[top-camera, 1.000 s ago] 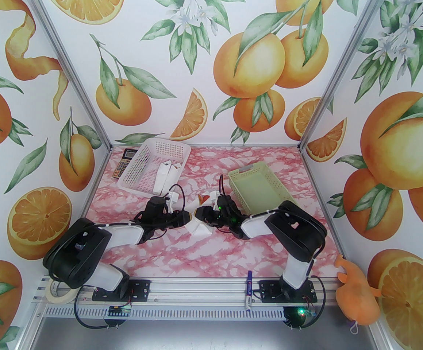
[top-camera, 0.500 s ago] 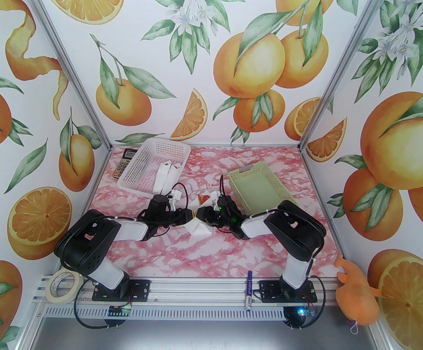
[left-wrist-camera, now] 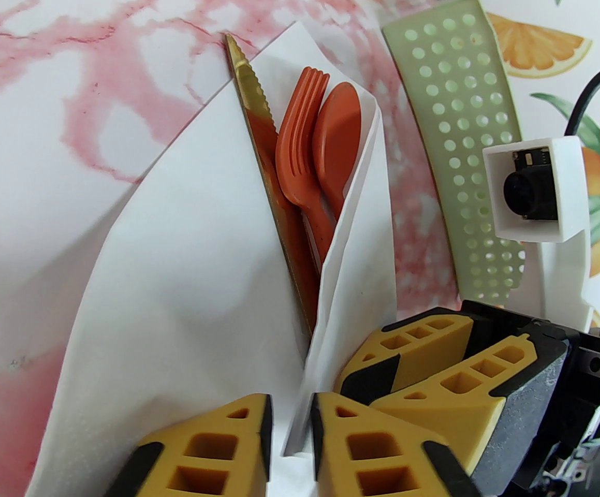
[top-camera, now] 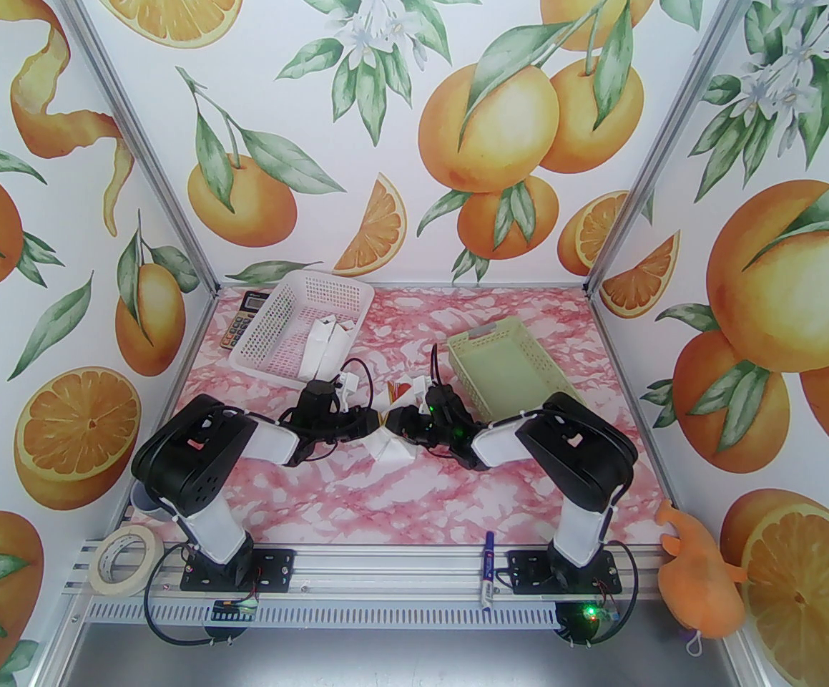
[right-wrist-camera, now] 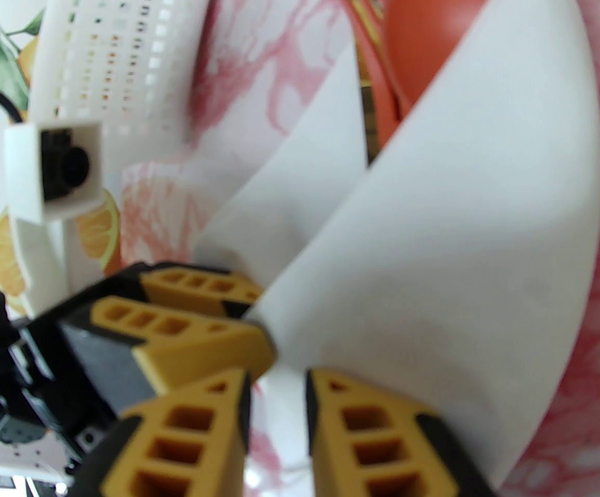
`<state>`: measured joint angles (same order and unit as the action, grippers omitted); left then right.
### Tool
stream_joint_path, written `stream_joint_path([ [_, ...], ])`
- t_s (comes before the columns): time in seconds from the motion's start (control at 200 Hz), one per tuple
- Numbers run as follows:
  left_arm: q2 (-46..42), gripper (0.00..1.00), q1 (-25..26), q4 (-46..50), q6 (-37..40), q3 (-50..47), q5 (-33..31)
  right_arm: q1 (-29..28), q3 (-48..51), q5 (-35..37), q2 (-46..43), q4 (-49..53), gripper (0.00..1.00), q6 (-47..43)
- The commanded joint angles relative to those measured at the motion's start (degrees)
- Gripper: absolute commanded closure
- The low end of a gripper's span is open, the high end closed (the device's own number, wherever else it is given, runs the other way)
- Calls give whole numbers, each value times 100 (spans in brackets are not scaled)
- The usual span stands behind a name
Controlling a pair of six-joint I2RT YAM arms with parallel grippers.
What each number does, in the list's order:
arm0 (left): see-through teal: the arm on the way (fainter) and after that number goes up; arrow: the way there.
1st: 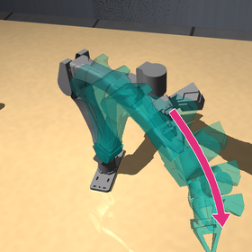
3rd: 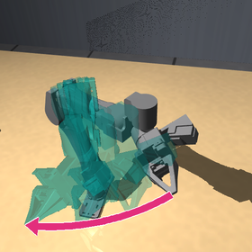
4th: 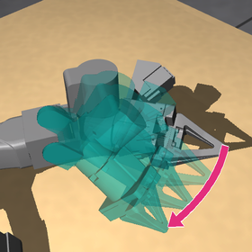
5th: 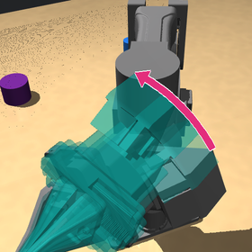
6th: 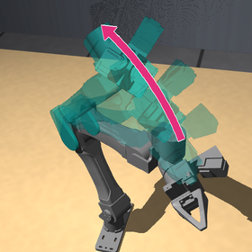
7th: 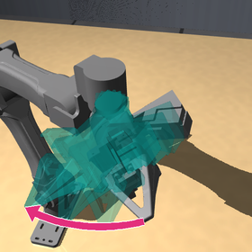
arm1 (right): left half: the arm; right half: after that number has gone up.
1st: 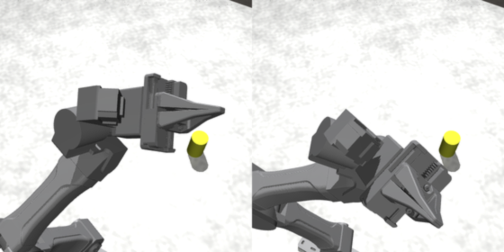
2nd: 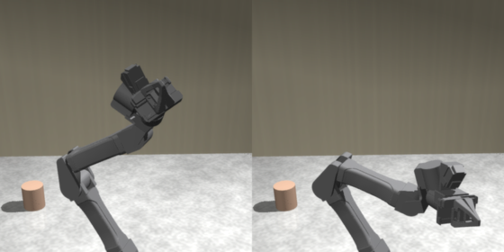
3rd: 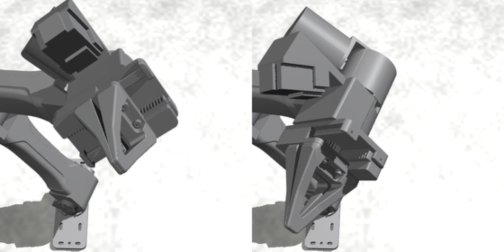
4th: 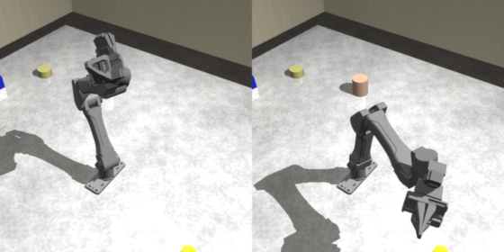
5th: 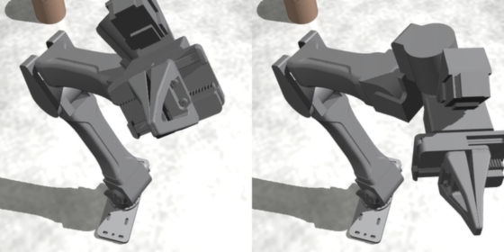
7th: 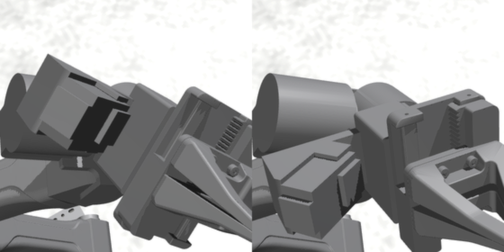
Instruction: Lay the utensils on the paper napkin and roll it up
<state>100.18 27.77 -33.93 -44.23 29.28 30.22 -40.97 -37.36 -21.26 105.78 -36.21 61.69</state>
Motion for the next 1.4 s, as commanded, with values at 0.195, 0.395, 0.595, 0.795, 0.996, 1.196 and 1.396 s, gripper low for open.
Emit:
stream_joint_path([
  [0.195, -186, 97, -48, 266, 301, 182, -92, -69, -5, -70, 134, 829, 74, -117],
  [0.395, -367, 100, -70, 718, 522, 223, -270, 0, -209, -113, -474, 1303, 76, -394],
  [0.595, -233, 100, -79, 643, 512, 219, -280, 63, -38, -102, -1232, 1884, 91, -768],
  [0.795, -156, 100, -74, 624, 523, 206, -317, 46, 362, -396, -1629, 1806, 100, -844],
  [0.996, -157, 100, -79, 613, 546, 150, -375, -125, 500, -565, -1380, 1354, 100, -659],
  [1.196, -157, 100, -79, 598, 555, 96, -375, -167, 575, -514, -1076, 1003, 100, -492],
  [1.396, -148, 100, -77, 585, 564, 37, -408, -227, 537, -472, -906, 1050, 100, -496],
])
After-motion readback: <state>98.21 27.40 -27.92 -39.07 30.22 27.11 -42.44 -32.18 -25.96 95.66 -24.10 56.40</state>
